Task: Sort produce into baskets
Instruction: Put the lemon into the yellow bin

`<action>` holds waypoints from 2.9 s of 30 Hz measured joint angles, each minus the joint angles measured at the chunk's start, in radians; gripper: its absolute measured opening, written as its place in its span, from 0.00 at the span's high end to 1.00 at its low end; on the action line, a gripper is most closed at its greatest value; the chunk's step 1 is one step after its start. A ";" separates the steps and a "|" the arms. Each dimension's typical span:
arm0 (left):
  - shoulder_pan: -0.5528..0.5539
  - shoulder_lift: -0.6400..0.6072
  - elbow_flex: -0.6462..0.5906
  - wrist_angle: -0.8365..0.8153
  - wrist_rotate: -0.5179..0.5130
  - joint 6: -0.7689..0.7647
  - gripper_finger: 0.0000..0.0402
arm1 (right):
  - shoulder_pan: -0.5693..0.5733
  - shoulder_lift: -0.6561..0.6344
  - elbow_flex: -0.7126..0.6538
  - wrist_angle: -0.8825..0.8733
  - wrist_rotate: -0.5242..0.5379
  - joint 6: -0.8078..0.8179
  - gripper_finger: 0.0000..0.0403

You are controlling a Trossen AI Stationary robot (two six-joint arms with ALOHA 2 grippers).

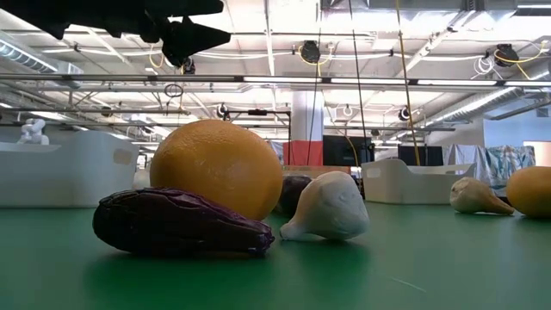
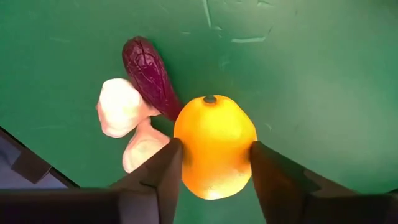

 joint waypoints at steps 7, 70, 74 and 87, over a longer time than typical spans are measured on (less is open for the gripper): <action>0.000 0.000 0.000 0.001 0.000 -0.003 0.24 | -0.001 -0.001 0.001 0.000 0.008 -0.002 0.66; 0.004 0.000 0.000 -0.019 0.000 0.002 0.24 | -0.072 -0.033 0.122 -0.177 0.277 -0.149 0.48; 0.016 0.000 0.000 -0.040 -0.006 -0.006 0.24 | -0.181 -0.050 0.127 -0.117 0.444 -0.350 0.48; 0.055 0.000 0.001 -0.121 -0.016 -0.033 0.24 | -0.717 -0.048 0.127 0.452 0.614 -1.207 0.48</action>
